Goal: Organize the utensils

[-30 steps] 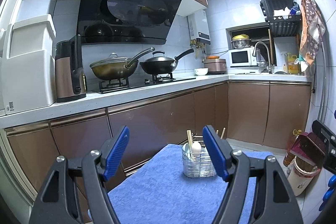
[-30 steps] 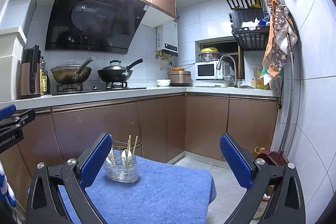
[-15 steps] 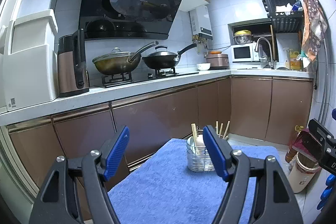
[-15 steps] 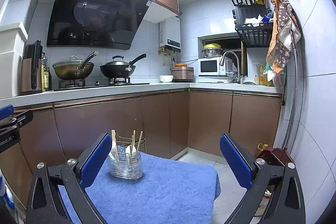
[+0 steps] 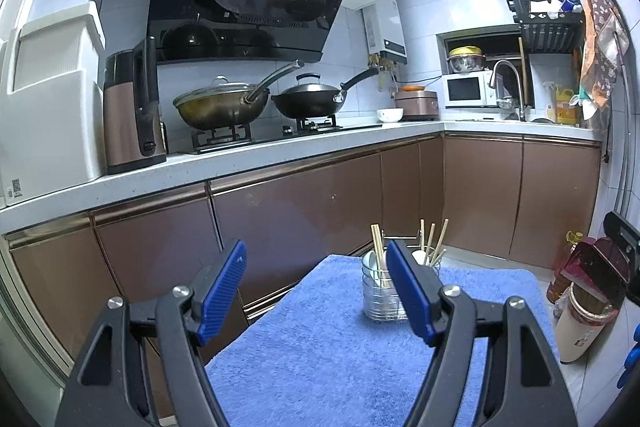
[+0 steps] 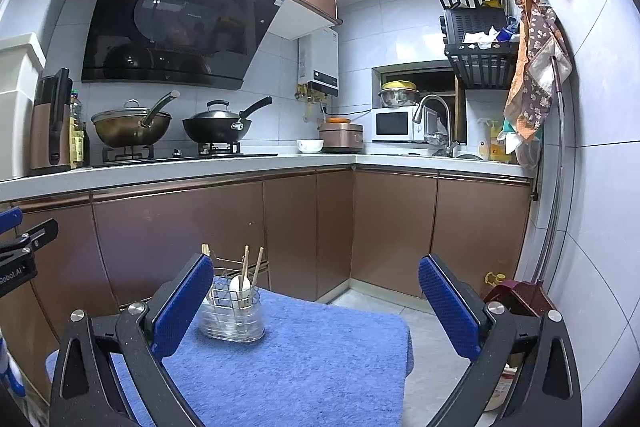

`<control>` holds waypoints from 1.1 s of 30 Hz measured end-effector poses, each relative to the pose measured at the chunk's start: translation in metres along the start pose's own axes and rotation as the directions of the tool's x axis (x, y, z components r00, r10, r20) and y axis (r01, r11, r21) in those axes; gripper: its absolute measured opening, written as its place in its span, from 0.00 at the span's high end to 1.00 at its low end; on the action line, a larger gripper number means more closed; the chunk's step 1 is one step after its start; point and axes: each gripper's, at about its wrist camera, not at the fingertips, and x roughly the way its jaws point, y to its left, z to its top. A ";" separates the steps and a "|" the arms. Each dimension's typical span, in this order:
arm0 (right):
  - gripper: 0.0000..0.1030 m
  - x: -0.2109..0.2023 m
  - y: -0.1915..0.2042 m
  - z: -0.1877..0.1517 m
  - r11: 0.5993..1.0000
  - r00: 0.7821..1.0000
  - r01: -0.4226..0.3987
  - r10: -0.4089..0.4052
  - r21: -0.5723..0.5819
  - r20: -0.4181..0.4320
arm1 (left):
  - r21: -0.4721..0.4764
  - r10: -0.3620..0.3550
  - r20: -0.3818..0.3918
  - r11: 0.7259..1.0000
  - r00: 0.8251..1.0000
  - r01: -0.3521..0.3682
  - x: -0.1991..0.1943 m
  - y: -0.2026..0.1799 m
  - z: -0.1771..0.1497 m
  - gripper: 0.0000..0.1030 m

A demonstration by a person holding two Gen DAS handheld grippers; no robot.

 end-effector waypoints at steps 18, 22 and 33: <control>0.00 0.018 0.011 -0.006 0.999 0.999 0.023 -0.024 -0.023 -0.032 | -0.029 -0.006 0.005 1.000 1.000 0.006 0.013 0.017 0.001 0.31; 0.00 0.018 0.011 -0.006 0.999 0.999 0.028 -0.029 -0.025 -0.029 | -0.033 -0.013 0.000 0.999 1.000 0.013 0.015 0.016 0.000 0.31; 0.00 0.024 0.011 -0.011 0.998 0.998 0.047 -0.049 -0.036 -0.047 | -0.030 -0.039 -0.021 0.999 0.999 0.039 0.028 0.013 -0.004 0.31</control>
